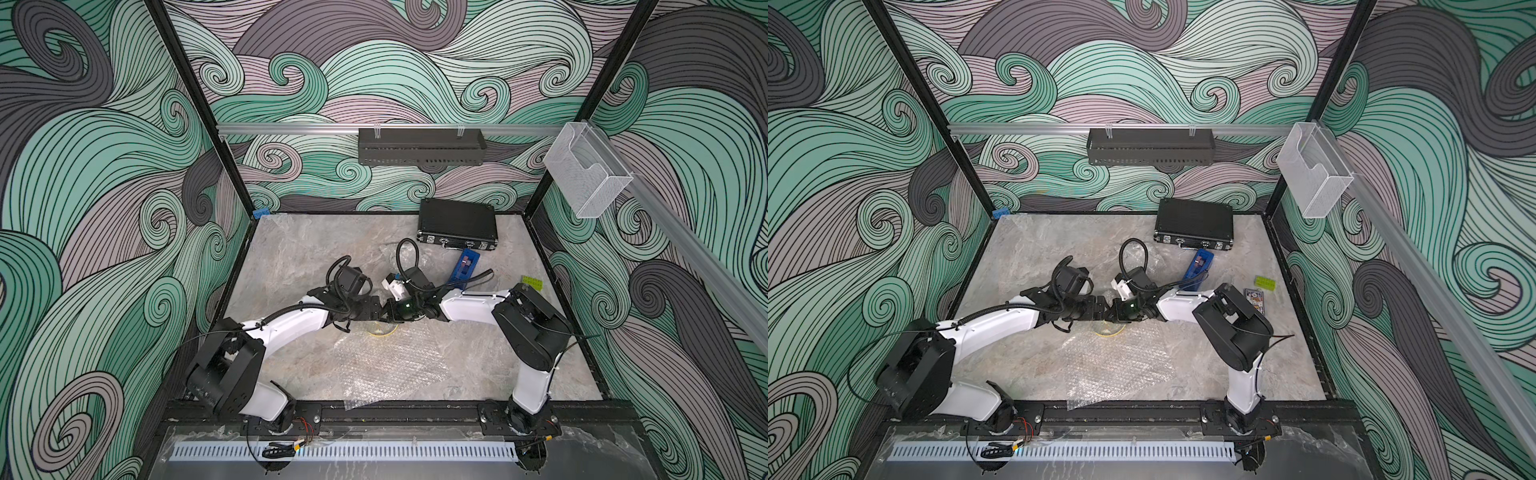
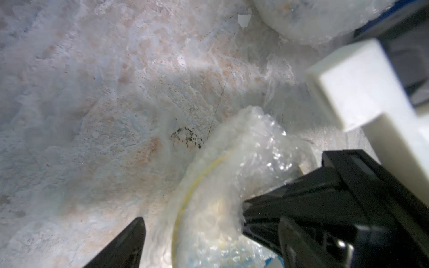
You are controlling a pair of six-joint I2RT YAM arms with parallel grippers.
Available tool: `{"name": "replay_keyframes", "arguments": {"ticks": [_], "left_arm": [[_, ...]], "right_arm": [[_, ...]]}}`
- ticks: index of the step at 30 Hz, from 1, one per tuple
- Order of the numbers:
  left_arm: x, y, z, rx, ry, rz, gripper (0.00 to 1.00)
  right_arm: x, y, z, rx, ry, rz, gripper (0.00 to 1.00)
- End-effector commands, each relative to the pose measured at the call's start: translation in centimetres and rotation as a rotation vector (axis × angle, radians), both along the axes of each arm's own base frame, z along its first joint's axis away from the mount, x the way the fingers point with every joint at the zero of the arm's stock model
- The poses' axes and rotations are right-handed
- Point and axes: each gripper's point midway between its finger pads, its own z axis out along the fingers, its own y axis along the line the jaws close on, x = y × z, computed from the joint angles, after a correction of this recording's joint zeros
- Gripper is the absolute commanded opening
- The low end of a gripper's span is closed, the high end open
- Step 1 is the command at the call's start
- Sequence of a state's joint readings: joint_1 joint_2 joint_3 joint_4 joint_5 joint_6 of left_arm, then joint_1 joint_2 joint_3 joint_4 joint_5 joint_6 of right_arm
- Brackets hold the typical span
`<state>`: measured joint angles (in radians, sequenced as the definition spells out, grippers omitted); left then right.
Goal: Wrap bowls in bubble wrap
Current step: Wrap the bowl in bubble wrap.
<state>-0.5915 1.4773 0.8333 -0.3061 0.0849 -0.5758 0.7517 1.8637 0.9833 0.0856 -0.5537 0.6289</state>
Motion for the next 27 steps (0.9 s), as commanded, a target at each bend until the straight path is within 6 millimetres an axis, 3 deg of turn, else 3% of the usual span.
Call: {"name": "replay_keyframes", "arguments": {"ticks": [1,10,14,16,21,24,27], "left_arm": [[1.0,1.0,-1.6,0.069,0.046,0.05,0.88],[1.2,2.1,-4.6,0.143,0.088,0.073,0.71],[1.1,2.2,-4.9,0.153,0.09,0.071,0.67],[1.1,2.3,-4.9,0.157,0.091,0.068,0.66],[1.1,2.2,-4.8,0.159,0.088,0.064,0.65],[1.1,2.2,-4.8,0.158,0.089,0.061,0.65],[1.1,2.1,-4.9,0.155,0.092,0.06,0.64]], "right_arm": [[-0.4,0.0,-0.8,-0.029,0.008,0.021,0.0],[-0.8,0.0,1.0,-0.008,-0.014,0.044,0.0],[-0.8,-0.7,4.2,0.007,-0.09,0.067,0.32],[-0.7,-1.7,5.8,-0.002,-0.143,0.069,0.43],[0.4,-6.7,8.1,-0.088,-0.261,-0.035,0.59],[1.2,-11.5,7.1,-0.206,-0.26,-0.171,0.64],[0.2,-15.6,4.9,-0.292,-0.203,-0.275,0.66]]}}
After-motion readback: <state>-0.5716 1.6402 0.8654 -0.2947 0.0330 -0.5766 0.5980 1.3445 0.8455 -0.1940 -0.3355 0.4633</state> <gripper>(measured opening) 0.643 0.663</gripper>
